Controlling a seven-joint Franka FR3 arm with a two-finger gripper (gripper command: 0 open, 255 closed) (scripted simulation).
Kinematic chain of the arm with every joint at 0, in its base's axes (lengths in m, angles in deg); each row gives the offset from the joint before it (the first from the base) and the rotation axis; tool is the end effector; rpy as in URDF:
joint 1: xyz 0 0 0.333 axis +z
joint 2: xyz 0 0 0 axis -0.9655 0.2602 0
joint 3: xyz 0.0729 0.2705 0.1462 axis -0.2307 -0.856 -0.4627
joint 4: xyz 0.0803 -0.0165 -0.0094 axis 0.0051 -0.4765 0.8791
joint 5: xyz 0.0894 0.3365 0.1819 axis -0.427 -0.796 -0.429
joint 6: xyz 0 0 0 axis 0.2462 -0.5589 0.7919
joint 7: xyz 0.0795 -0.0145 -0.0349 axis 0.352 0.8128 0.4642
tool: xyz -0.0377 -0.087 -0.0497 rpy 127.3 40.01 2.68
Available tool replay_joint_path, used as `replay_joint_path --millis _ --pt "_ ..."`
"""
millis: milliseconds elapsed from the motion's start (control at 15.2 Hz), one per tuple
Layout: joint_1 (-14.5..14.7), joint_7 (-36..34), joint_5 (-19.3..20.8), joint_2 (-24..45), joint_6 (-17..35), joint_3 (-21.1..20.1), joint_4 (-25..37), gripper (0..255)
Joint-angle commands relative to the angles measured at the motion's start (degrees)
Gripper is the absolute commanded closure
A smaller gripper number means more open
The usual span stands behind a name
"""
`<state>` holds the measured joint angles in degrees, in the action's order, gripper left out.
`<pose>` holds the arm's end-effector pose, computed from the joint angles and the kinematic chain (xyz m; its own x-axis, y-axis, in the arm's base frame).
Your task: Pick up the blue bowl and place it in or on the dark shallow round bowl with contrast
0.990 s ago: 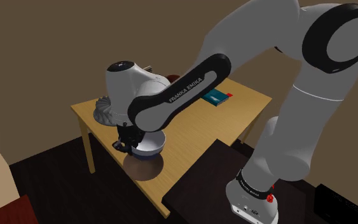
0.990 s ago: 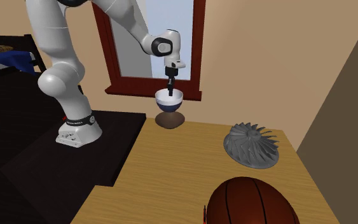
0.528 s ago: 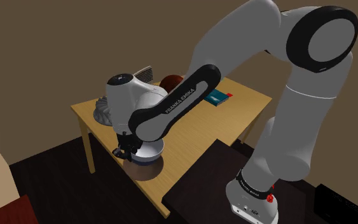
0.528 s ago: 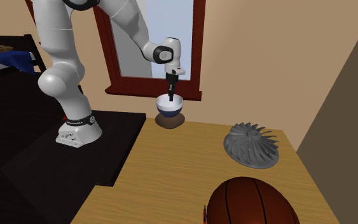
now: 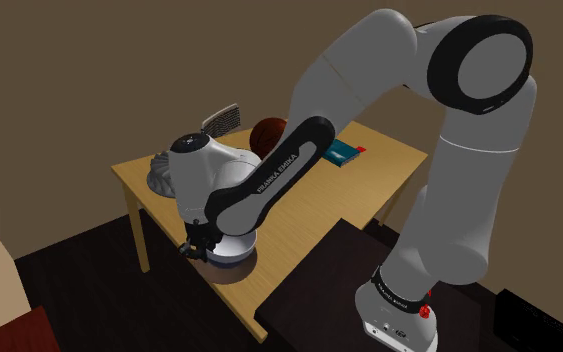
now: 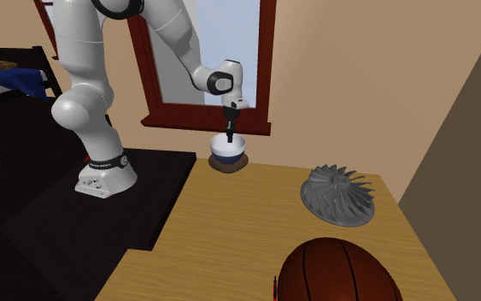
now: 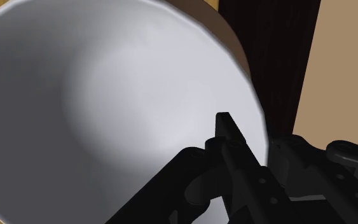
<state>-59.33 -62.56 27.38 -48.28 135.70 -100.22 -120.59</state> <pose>0.4289 0.2841 0.2338 0.9992 -0.0050 -0.0397 -0.0012 -0.9955 0.0944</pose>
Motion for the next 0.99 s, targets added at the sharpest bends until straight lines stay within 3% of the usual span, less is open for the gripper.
replay_joint_path --millis 0,264,330,660,924 --pt "0.05 -0.11 0.09 0.1 0.19 0.02 -0.07 255" --pt "0.05 -0.11 0.09 0.1 0.19 0.02 -0.07 255" --pt "0.05 -0.11 0.09 0.09 0.19 0.02 -0.07 0" --pt "0.05 -0.11 0.09 0.09 0.19 0.02 -0.07 0" --pt "-0.53 2.36 -3.51 -5.44 -6.55 -1.39 1.57 0"
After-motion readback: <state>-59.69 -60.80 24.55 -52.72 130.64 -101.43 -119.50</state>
